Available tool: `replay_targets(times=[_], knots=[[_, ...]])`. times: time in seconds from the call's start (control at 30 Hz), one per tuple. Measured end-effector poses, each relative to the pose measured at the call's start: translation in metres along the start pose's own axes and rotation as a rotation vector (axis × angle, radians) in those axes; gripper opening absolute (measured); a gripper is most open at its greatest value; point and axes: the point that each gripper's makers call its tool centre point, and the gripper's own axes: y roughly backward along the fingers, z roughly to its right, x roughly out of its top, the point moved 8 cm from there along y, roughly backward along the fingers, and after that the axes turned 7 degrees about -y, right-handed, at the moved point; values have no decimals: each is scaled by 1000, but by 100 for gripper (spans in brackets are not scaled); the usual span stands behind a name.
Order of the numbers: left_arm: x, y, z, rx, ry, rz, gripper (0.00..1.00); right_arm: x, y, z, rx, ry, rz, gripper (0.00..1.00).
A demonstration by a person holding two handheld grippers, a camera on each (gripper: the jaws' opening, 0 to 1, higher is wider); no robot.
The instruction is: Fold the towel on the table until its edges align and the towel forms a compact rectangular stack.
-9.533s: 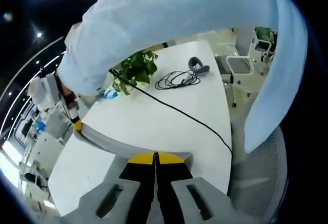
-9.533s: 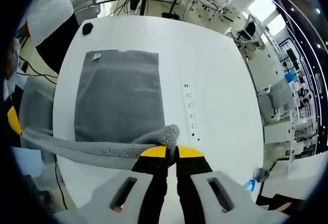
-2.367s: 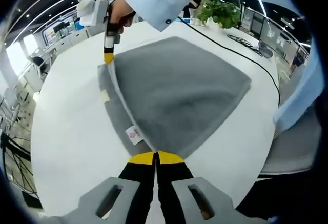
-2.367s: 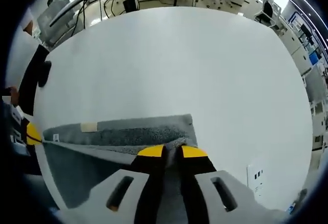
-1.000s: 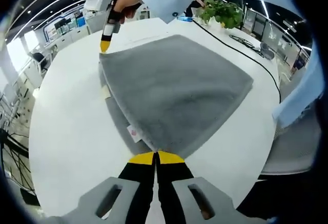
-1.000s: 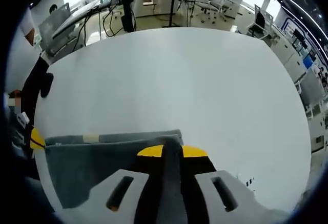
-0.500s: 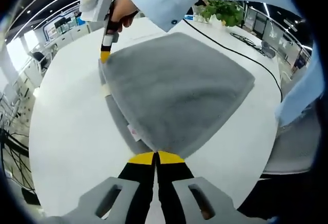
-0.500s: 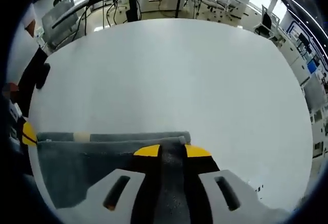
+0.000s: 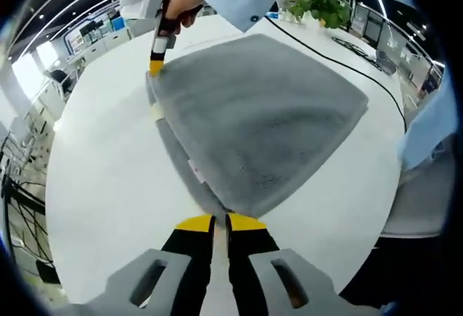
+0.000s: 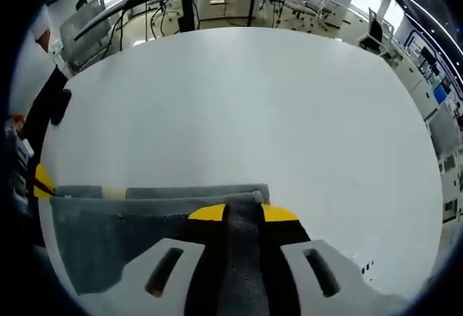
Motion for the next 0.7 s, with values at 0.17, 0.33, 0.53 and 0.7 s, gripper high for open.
replay_targets(times=[0.17,0.33,0.53,0.7], knots=[[0,2,0,1,7,5,7,-3,12,-5,-6,0,5,17],[6,6,-2,15,7,25,10,-6,20,2,-17,-9,9,17],[11,11,-3,26,11,42,13,-14,32,5,-24,-23,11,17],[15,17,-4,48,25,66,20,-21,38,13,-25,-40,19,19]])
